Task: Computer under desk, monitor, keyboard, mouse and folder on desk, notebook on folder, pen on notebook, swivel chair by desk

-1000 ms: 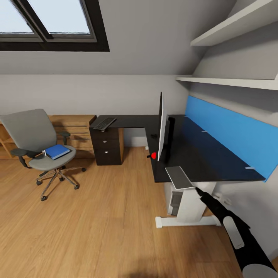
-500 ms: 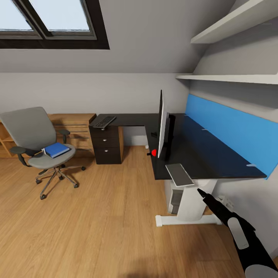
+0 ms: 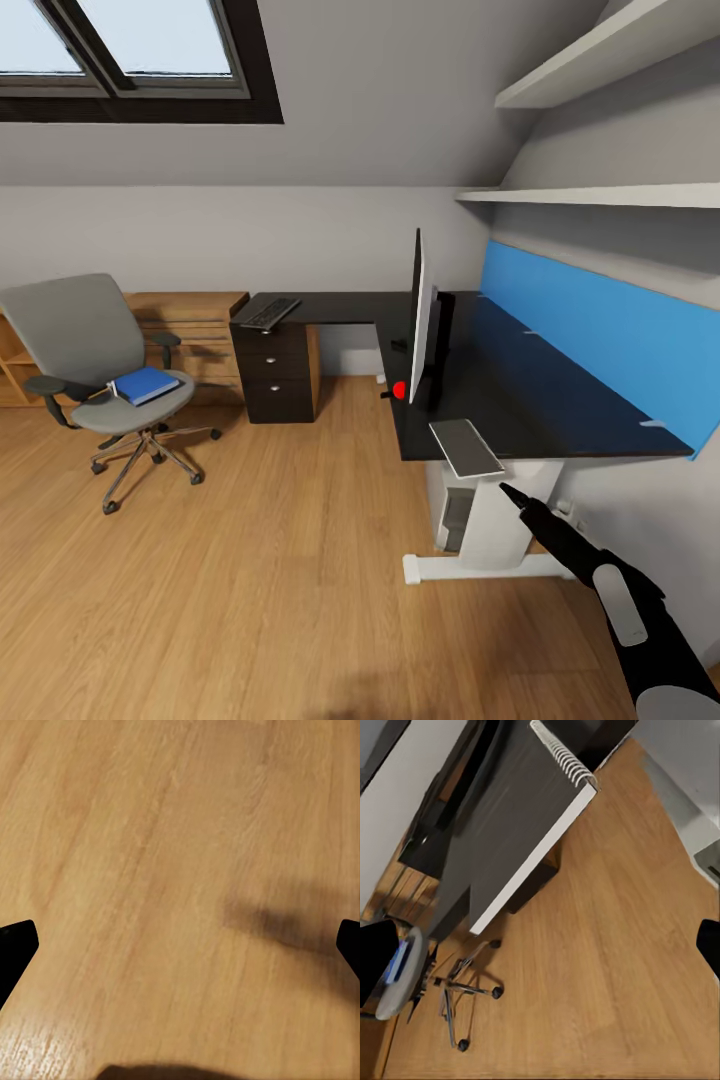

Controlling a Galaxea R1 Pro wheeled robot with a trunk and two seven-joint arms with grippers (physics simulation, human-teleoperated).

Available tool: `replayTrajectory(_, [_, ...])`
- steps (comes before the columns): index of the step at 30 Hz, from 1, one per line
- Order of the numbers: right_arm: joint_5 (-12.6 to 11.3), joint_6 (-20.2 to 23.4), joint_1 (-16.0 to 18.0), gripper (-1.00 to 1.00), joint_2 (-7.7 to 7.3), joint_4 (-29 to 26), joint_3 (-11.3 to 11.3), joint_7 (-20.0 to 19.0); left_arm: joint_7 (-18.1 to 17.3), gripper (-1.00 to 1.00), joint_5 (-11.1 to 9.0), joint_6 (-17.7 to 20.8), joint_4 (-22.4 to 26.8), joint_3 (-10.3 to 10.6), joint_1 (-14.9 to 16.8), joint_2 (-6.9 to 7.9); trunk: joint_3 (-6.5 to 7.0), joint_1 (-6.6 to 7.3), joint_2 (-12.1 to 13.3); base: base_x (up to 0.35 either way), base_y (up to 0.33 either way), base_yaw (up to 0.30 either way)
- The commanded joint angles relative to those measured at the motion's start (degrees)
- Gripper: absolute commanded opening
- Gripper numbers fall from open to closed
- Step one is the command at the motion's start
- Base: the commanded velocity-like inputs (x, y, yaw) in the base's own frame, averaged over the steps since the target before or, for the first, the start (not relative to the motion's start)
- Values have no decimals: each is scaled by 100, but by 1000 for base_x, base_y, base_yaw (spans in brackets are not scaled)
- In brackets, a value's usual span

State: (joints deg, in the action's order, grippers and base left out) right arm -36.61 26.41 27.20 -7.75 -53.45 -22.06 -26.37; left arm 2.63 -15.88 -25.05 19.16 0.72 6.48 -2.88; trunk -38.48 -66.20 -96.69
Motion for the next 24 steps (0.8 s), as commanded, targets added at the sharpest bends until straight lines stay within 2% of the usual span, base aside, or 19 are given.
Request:
replayTrajectory(1, [-39, 118, 4, 100, 1, -1, -15, -102, 27, 100, 6, -17, -1, 10, 3, -1, -5, 1, -3, 0, 0, 0])
replayTrajectory(5, [-37, 457, 4, 100, 1, 0, -17, -557, 27, 100, 6, -17, -4, 12, 3, -1, -5, 1, -3, 0, 0, 0])
replayTrajectory(10, [-37, 679, 4, 100, 8, 1, -17, -830, 27, 100, 6, -17, -4, 14, 3, -2, -5, 1, -3, 0, 0, 0])
replayTrajectory(24, [-36, 686, 4, 100, 23, -17, -26, -953, 20, 100, 7, -17, -8, 24, 3, 6, -5, 1, -3, 0, 0, 0])
